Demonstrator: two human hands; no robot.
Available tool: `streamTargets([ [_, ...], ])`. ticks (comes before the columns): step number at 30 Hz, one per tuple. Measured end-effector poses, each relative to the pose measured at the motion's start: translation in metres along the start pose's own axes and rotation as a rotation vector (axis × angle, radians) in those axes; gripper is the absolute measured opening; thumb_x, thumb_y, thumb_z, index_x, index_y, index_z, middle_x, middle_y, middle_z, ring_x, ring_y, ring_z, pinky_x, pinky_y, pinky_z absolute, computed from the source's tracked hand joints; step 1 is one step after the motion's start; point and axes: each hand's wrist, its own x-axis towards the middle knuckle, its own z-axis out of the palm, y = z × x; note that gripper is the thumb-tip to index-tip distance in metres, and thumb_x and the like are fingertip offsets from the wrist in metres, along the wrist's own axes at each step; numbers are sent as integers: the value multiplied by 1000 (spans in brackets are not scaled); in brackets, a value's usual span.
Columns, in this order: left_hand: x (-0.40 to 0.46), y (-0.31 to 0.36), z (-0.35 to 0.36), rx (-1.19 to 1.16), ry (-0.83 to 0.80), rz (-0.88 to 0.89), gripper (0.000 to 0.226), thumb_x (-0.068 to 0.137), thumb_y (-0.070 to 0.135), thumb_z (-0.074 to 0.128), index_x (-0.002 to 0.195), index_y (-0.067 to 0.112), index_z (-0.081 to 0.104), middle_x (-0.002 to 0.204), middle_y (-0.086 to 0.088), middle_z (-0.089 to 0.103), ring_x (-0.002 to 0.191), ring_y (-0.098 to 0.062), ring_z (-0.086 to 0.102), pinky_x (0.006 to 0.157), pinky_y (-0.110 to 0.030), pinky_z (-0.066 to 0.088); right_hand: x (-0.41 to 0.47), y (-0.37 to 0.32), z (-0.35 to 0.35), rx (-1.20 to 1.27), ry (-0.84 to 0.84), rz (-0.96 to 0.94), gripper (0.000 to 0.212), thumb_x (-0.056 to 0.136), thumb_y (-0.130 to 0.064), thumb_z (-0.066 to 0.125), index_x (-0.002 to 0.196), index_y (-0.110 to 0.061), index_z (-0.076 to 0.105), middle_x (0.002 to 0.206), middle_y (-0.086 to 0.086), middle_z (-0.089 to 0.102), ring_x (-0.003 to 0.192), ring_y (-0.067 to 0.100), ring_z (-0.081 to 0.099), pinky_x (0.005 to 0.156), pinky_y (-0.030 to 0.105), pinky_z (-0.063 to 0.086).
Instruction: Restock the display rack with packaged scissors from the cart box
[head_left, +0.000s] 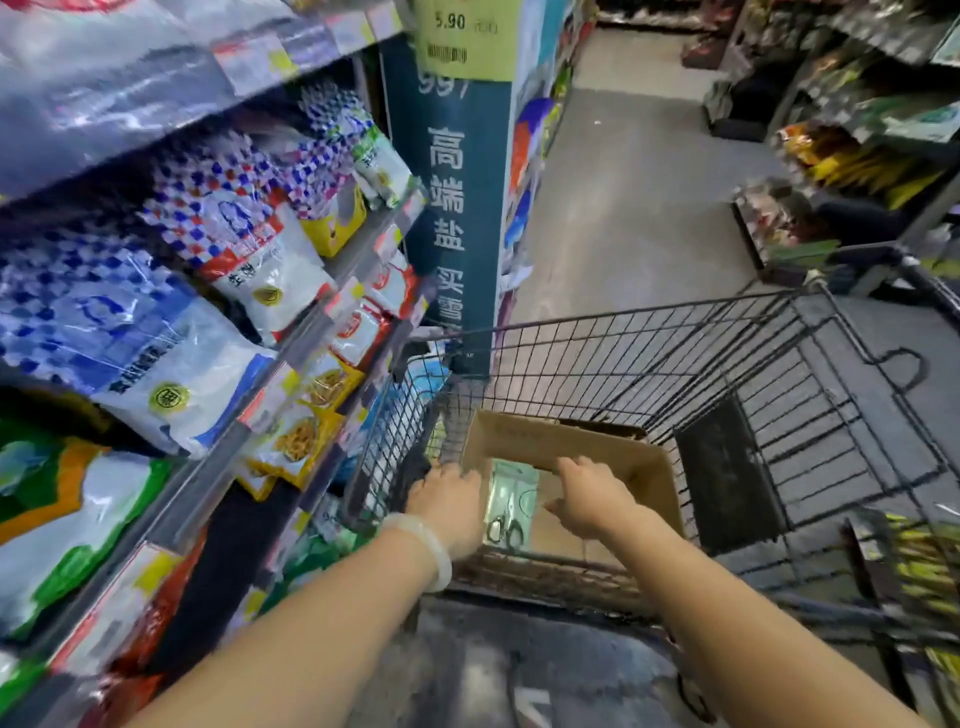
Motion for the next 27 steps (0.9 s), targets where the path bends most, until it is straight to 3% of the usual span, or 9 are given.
streamTargets([
  [4, 66, 5, 19, -184, -116, -108, 57, 90, 35, 56, 139, 13, 35, 139, -12, 39, 129, -32, 39, 105, -43, 40, 75, 24, 30, 38, -167, -1, 49, 90, -32, 55, 133, -13, 41, 134, 12, 48, 122, 31, 46, 101, 41, 43],
  [10, 171, 13, 56, -250, -313, -216, 60, 92, 37, 54, 141, 12, 31, 142, -14, 37, 131, -32, 37, 108, -42, 36, 175, 53, 86, 147, -423, 5, 40, 93, -21, 44, 133, -12, 42, 129, 11, 56, 116, 31, 55, 94, 38, 46],
  [12, 199, 14, 70, -285, -347, -243, 60, 92, 36, 55, 142, 12, 31, 144, -13, 34, 134, -31, 34, 111, -40, 33, 201, 58, 108, 194, -445, 44, 41, 92, -19, 46, 133, -12, 44, 127, 9, 58, 116, 29, 56, 95, 36, 46],
  [15, 229, 14, 93, -351, -360, -267, 50, 92, 32, 55, 136, 12, 41, 138, -12, 47, 126, -29, 46, 104, -36, 41, 230, 63, 143, 327, -487, 133, 45, 89, -22, 54, 133, -15, 43, 129, 7, 56, 113, 26, 57, 94, 31, 46],
  [17, 241, 15, 107, -431, -370, -289, 50, 93, 26, 54, 139, 15, 38, 136, -10, 50, 125, -28, 48, 101, -33, 42, 246, 65, 168, 505, -472, 233, 49, 83, -32, 63, 127, -17, 48, 126, 6, 59, 103, 23, 61, 91, 33, 50],
  [20, 253, 15, 123, -529, -379, -352, 54, 93, 26, 55, 141, 19, 33, 138, -6, 49, 128, -25, 45, 103, -32, 39, 264, 64, 194, 681, -441, 420, 61, 75, -38, 74, 123, -15, 46, 121, 5, 61, 108, 23, 61, 79, 24, 47],
  [24, 260, 15, 134, -525, -418, -377, 50, 93, 30, 54, 138, 15, 37, 141, -6, 45, 131, -24, 42, 104, -30, 36, 279, 64, 210, 727, -438, 525, 58, 72, -30, 78, 119, -13, 49, 120, 6, 62, 110, 23, 60, 76, 24, 43],
  [27, 261, 16, 135, -534, -433, -408, 51, 93, 30, 54, 139, 16, 37, 143, -6, 44, 132, -23, 42, 105, -30, 36, 282, 70, 212, 676, -468, 501, 48, 74, -29, 76, 115, -13, 59, 120, 7, 64, 109, 23, 61, 85, 28, 48],
])
